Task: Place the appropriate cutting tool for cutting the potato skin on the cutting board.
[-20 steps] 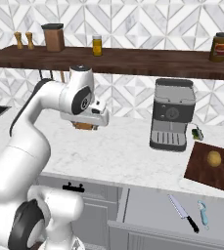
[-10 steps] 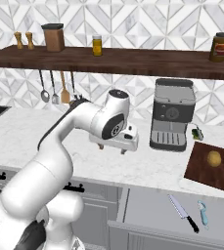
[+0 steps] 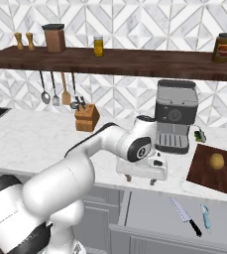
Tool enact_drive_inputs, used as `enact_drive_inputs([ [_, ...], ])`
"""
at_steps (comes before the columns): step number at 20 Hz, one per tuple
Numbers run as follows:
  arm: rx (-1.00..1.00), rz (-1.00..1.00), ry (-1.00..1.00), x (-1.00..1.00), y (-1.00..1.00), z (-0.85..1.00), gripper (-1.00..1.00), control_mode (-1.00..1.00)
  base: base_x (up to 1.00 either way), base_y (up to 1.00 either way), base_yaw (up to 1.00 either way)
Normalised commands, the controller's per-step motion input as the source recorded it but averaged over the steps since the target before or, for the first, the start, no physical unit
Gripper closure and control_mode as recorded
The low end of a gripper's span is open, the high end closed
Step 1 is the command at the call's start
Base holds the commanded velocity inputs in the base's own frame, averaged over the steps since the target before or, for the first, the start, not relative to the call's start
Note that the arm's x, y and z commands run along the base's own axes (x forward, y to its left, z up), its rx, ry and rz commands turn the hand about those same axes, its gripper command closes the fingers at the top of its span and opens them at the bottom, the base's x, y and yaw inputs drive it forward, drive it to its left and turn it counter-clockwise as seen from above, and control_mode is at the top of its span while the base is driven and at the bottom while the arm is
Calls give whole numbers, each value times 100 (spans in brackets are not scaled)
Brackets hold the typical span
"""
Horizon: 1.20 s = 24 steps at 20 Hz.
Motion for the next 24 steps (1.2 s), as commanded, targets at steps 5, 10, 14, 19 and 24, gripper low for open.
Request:
enact_drive_inputs([
  [5, -1, 0, 16, -59, -100, -43, -100, -100, 0, 0, 0],
  [10, 0, 0, 2, -53, -100, -74, -100, -100, 0, 0, 0],
  [14, 1, 0, 0, -24, -72, -57, -100, -100, 0, 0, 0],
  [19, 7, 0, 2, 0, -50, -13, -100, -100, 0, 0, 0],
  [24, 8, 0, 0, 0, -32, -7, -100, -100, 0, 0, 0],
])
